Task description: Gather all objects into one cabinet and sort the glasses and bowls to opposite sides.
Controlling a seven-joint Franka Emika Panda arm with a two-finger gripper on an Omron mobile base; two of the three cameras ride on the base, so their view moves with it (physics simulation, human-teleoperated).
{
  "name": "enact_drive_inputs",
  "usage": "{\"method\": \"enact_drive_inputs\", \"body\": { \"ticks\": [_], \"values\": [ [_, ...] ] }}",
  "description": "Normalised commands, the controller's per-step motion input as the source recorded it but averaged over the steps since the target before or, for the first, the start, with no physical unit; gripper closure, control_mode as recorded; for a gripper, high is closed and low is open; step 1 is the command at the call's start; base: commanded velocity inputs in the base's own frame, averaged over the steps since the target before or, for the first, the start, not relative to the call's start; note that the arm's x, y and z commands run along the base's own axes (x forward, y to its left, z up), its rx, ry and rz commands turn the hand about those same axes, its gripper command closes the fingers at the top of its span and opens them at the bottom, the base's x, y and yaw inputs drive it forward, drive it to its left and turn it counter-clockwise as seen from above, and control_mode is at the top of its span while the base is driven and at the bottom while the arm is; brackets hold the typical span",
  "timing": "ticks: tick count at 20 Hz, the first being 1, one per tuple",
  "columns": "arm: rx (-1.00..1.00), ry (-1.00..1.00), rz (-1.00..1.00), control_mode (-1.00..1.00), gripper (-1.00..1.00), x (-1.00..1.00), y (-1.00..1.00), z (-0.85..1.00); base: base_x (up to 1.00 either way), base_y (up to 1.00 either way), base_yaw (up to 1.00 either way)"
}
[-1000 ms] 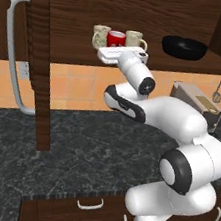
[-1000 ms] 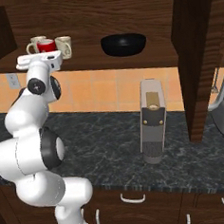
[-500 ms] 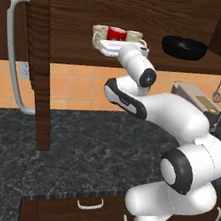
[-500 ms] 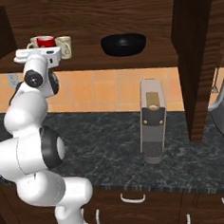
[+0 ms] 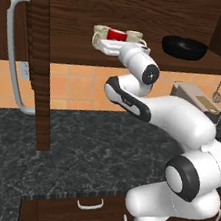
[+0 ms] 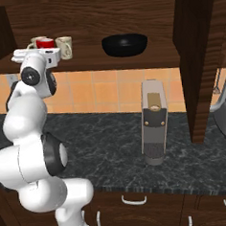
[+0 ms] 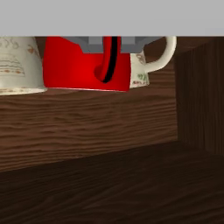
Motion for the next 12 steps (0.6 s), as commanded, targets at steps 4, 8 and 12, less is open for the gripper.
{"method": "enact_drive_inputs", "body": {
  "ticks": [4, 8, 12],
  "values": [
    [0.0, 0.0, 0.05, -1.0, 1.0, 0.0, -0.36, -0.11, 0.0, 0.0, 0.0],
    [0.0, 0.0, 0.06, -1.0, 1.0, 0.0, -0.18, -0.09, 0.0, 0.0, 0.0],
    [0.0, 0.0, 0.07, -1.0, -1.0, 0.0, -0.05, 0.0, 0.0, 0.0, 0.0]
  ]
}}
